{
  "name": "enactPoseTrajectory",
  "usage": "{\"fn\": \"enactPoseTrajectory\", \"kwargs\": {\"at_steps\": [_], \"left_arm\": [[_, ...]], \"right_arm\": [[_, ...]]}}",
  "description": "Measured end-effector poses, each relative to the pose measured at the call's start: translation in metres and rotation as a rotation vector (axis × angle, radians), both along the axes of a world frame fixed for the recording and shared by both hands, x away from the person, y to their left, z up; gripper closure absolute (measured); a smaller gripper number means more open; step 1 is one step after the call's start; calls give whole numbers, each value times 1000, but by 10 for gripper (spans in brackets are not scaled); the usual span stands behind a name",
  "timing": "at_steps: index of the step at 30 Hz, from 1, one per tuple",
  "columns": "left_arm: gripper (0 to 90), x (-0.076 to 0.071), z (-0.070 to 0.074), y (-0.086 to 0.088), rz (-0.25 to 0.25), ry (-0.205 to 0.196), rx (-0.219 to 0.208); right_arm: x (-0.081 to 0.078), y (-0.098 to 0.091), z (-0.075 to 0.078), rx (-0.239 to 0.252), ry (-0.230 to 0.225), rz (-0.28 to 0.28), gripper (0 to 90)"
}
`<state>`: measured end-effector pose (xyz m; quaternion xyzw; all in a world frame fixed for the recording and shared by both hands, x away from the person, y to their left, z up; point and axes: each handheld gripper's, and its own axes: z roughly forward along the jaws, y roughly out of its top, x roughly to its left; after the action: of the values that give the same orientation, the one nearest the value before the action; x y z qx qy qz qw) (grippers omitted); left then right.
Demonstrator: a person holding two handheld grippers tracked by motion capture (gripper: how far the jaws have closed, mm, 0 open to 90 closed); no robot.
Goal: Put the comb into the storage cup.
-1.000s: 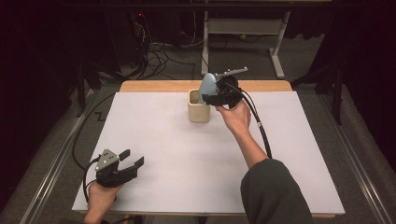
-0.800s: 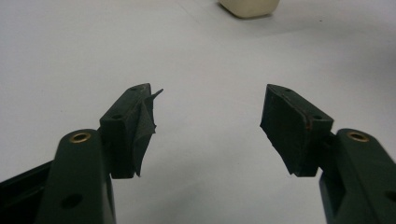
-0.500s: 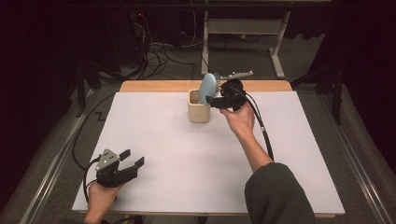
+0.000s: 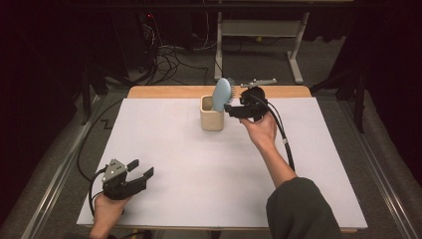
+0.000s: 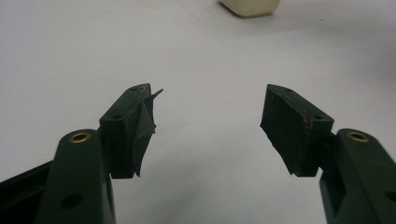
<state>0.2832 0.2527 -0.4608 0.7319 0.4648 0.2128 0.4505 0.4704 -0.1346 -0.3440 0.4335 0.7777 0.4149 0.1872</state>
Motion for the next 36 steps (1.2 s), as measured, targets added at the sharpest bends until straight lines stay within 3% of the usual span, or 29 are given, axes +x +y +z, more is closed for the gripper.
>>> {"fn": "enactPoseTrajectory", "kwargs": {"at_steps": [17, 36], "left_arm": [[351, 0, 0, 0, 0, 2, 1], [351, 1, -1, 0, 5, 6, -4]], "right_arm": [[-9, -12, 1, -13, -6, 8, 336], [-19, -27, 2, 10, -11, -1, 333]]}}
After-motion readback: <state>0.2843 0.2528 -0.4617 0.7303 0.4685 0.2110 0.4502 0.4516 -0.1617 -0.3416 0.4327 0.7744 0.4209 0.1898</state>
